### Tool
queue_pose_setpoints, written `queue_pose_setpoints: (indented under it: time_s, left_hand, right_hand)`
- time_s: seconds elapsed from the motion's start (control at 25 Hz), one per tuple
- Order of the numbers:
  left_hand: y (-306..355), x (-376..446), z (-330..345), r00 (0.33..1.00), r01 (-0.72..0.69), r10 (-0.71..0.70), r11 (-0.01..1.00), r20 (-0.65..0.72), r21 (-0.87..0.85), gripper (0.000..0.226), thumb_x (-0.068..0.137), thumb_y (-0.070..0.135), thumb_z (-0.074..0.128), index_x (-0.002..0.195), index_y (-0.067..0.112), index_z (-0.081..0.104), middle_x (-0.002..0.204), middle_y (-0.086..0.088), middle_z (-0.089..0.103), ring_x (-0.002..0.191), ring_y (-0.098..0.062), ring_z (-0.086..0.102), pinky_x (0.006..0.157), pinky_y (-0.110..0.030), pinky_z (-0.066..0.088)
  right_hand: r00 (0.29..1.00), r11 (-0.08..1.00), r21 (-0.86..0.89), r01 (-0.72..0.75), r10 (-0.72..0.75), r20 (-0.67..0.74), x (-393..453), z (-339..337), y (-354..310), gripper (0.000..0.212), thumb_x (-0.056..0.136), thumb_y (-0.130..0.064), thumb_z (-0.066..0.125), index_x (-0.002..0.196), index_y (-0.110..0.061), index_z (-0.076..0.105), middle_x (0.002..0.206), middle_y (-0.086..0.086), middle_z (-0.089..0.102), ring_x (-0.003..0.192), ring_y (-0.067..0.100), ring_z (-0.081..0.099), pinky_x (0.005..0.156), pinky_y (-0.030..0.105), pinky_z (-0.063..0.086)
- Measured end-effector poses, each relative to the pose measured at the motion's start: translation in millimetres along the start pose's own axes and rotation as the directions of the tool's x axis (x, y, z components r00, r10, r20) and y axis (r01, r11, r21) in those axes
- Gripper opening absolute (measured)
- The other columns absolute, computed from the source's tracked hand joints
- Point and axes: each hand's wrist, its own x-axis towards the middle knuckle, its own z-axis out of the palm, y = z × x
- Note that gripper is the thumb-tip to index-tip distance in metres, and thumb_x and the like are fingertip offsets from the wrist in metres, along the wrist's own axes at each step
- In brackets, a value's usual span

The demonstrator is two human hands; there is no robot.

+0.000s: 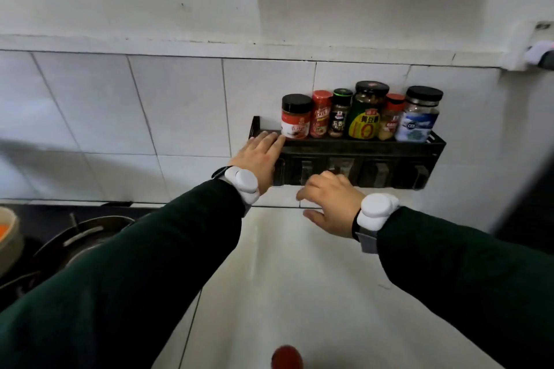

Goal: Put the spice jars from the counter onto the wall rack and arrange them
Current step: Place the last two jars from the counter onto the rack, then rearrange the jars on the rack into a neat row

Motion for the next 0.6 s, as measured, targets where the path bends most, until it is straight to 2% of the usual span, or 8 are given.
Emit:
queue_pose_setpoints:
  time_s: [0.12, 0.24, 0.32, 0.44, 0.6]
  left_hand:
    - [-1, -6, -1, 0.997, 0.011, -0.018, 0.996, 0.075, 0.091, 0.084, 0.086, 0.003, 0.052, 0.151, 0.013, -0.001, 0.162, -0.007, 0.003, 0.149, -0.028, 0.001, 0.121, -0.038, 0.015]
    - [4, -8, -8, 0.988, 0.018, -0.036, 0.992, 0.153, 0.123, 0.09, 0.085, 0.007, 0.057, 0.15, 0.012, -0.005, 0.162, -0.008, -0.002, 0.149, -0.028, -0.002, 0.121, -0.038, 0.015]
    - [8, -7, -14, 0.981, 0.026, -0.051, 0.991, 0.187, 0.134, 0.089, 0.087, 0.01, 0.057, 0.15, 0.011, -0.005, 0.162, -0.008, -0.003, 0.149, -0.029, -0.003, 0.121, -0.038, 0.014]
    - [10, -5, -19, 0.978, 0.043, -0.066, 0.992, 0.198, 0.119, 0.089, 0.086, 0.01, 0.057, 0.15, 0.012, -0.004, 0.162, -0.007, -0.003, 0.149, -0.027, -0.002, 0.121, -0.038, 0.014]
    - [8, -6, -24, 0.973, 0.056, -0.069, 0.996, 0.22, 0.065, 0.088, 0.085, 0.008, 0.057, 0.151, 0.014, -0.001, 0.162, -0.006, -0.001, 0.149, -0.026, -0.002, 0.12, -0.037, 0.012]
  right_hand:
    - [0.962, 0.993, 0.104, 0.046, -0.072, 0.263, -24, 24, -29, 0.035, 0.091, -0.039, 0.055, 0.124, -0.026, 0.057, 0.127, 0.003, 0.053, 0.12, 0.024, 0.045, 0.102, 0.038, 0.04]
    - [0.849, 0.978, 0.209, 0.017, -0.124, 0.514, -46, 42, -57, 0.043, 0.087, -0.044, 0.061, 0.126, -0.029, 0.055, 0.129, 0.001, 0.053, 0.114, 0.022, 0.052, 0.1, 0.037, 0.044]
    - [0.764, 0.976, 0.218, 0.014, -0.151, 0.627, -57, 48, -72, 0.052, 0.083, -0.05, 0.064, 0.131, -0.032, 0.051, 0.134, -0.001, 0.051, 0.118, 0.021, 0.052, 0.102, 0.034, 0.042]
    - [0.684, 0.967, 0.253, 0.01, -0.191, 0.704, -70, 57, -88, 0.065, 0.076, -0.055, 0.07, 0.134, -0.035, 0.047, 0.139, -0.001, 0.048, 0.125, 0.02, 0.049, 0.106, 0.033, 0.038]
    - [0.654, 0.961, 0.262, 0.089, -0.255, 0.712, -74, 69, -104, 0.067, 0.074, -0.044, 0.077, 0.133, -0.028, 0.05, 0.137, 0.001, 0.052, 0.125, 0.023, 0.05, 0.108, 0.035, 0.04]
